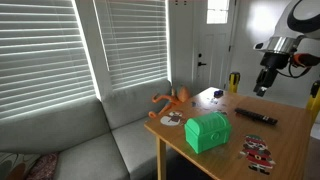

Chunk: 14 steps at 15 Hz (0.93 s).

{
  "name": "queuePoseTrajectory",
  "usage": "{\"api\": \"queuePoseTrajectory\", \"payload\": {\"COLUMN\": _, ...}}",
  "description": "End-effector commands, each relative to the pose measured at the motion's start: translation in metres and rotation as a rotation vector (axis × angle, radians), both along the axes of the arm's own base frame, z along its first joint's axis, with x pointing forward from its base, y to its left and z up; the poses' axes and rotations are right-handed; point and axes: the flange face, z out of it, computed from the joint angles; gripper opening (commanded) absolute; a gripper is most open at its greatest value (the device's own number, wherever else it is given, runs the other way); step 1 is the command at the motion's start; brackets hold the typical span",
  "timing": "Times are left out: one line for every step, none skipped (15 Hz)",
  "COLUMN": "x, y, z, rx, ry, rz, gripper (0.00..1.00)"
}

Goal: Push a button on the black remote

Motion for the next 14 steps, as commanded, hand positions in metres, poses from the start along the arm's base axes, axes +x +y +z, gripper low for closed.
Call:
{"api": "queuePoseTrajectory", "payload": {"x": 0.0, "y": 0.0, "z": 0.0, "rx": 0.0, "ry": 0.001, "rz": 0.0, "gripper": 1.0}}
{"api": "queuePoseTrajectory", "payload": {"x": 0.0, "y": 0.0, "z": 0.0, "rx": 0.0, "ry": 0.001, "rz": 0.0, "gripper": 1.0}}
{"api": "queuePoseTrajectory", "payload": {"x": 0.0, "y": 0.0, "z": 0.0, "rx": 0.0, "ry": 0.001, "rz": 0.0, "gripper": 1.0}}
{"api": "queuePoseTrajectory", "payload": {"x": 0.0, "y": 0.0, "z": 0.0, "rx": 0.0, "ry": 0.001, "rz": 0.0, "gripper": 1.0}}
{"api": "queuePoseTrajectory", "payload": {"x": 0.0, "y": 0.0, "z": 0.0, "rx": 0.0, "ry": 0.001, "rz": 0.0, "gripper": 1.0}}
{"api": "queuePoseTrajectory", "payload": {"x": 0.0, "y": 0.0, "z": 0.0, "rx": 0.0, "ry": 0.001, "rz": 0.0, "gripper": 1.0}}
{"api": "queuePoseTrajectory", "payload": {"x": 0.0, "y": 0.0, "z": 0.0, "rx": 0.0, "ry": 0.001, "rz": 0.0, "gripper": 1.0}}
{"api": "queuePoseTrajectory", "payload": {"x": 0.0, "y": 0.0, "z": 0.0, "rx": 0.0, "ry": 0.001, "rz": 0.0, "gripper": 1.0}}
{"api": "queuePoseTrajectory", "payload": {"x": 0.0, "y": 0.0, "z": 0.0, "rx": 0.0, "ry": 0.001, "rz": 0.0, "gripper": 1.0}}
{"api": "queuePoseTrajectory", "payload": {"x": 0.005, "y": 0.001, "z": -0.001, "rx": 0.012, "ry": -0.006, "rz": -0.074, "gripper": 1.0}}
{"api": "queuePoseTrajectory", "payload": {"x": 0.008, "y": 0.001, "z": -0.002, "rx": 0.019, "ry": -0.009, "rz": -0.151, "gripper": 1.0}}
{"api": "queuePoseTrajectory", "payload": {"x": 0.01, "y": 0.002, "z": -0.002, "rx": 0.026, "ry": -0.007, "rz": -0.206, "gripper": 1.0}}
{"api": "queuePoseTrajectory", "payload": {"x": 0.012, "y": 0.004, "z": -0.002, "rx": 0.035, "ry": -0.002, "rz": -0.258, "gripper": 1.0}}
{"api": "queuePoseTrajectory", "payload": {"x": 0.013, "y": 0.006, "z": -0.002, "rx": 0.039, "ry": -0.003, "rz": -0.31, "gripper": 1.0}}
